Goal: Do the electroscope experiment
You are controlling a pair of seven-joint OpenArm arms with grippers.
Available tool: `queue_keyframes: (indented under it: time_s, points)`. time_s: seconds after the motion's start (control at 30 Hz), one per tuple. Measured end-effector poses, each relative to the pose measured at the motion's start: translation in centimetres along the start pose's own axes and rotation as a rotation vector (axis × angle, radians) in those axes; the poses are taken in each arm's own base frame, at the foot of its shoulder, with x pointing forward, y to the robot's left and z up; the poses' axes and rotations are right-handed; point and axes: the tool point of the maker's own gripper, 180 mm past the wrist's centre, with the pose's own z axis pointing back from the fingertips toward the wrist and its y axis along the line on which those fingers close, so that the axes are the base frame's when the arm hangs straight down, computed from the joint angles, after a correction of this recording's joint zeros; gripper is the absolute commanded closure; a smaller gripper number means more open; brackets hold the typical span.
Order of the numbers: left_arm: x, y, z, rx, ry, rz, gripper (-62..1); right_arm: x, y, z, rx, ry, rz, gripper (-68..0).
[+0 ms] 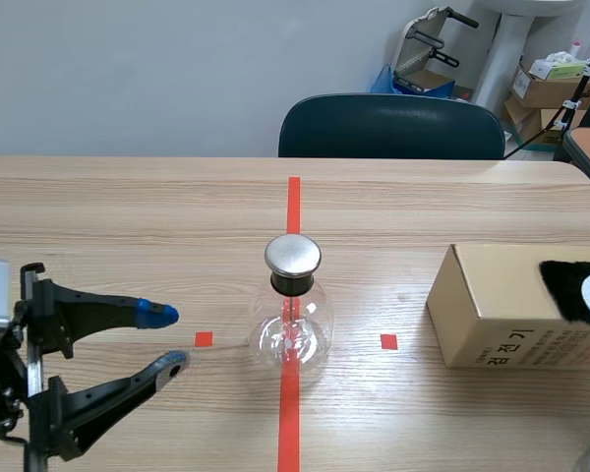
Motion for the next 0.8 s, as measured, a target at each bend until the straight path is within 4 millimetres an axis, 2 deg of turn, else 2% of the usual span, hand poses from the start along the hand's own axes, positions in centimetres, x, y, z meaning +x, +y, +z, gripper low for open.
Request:
queue_keyframes:
  time_s: [0.13,0.3,0.4,0.5,0.67,0.8]
  points:
    - [-1.1,0.7,-0.3,0.021,0.02,-0.003,-13.3,0.0,-4.3,-1.9,-0.122,0.046,0.015,-0.8]
    - [-2.5,1.8,-0.4,0.06,0.039,0.001,-11.5,2.6,-8.2,-3.7,-0.229,0.047,0.012,-0.8]
    - [-3.3,2.5,-0.7,0.084,0.051,0.004,-8.5,5.0,-8.9,-4.3,-0.245,0.02,0.012,-0.8]
    - [-4.0,2.9,-1.0,0.101,0.059,0.009,-8.5,7.3,-8.7,-4.8,-0.241,-0.01,0.017,-0.9]
    - [-6.1,2.7,-1.4,0.086,0.102,0.008,-6.3,10.8,-9.8,-6.1,-0.288,-0.061,0.013,-0.9]
    - [-7.8,2.3,-1.8,0.075,0.135,0.012,-5.8,12.7,-10.7,-7.0,-0.322,-0.07,-0.004,-0.9]
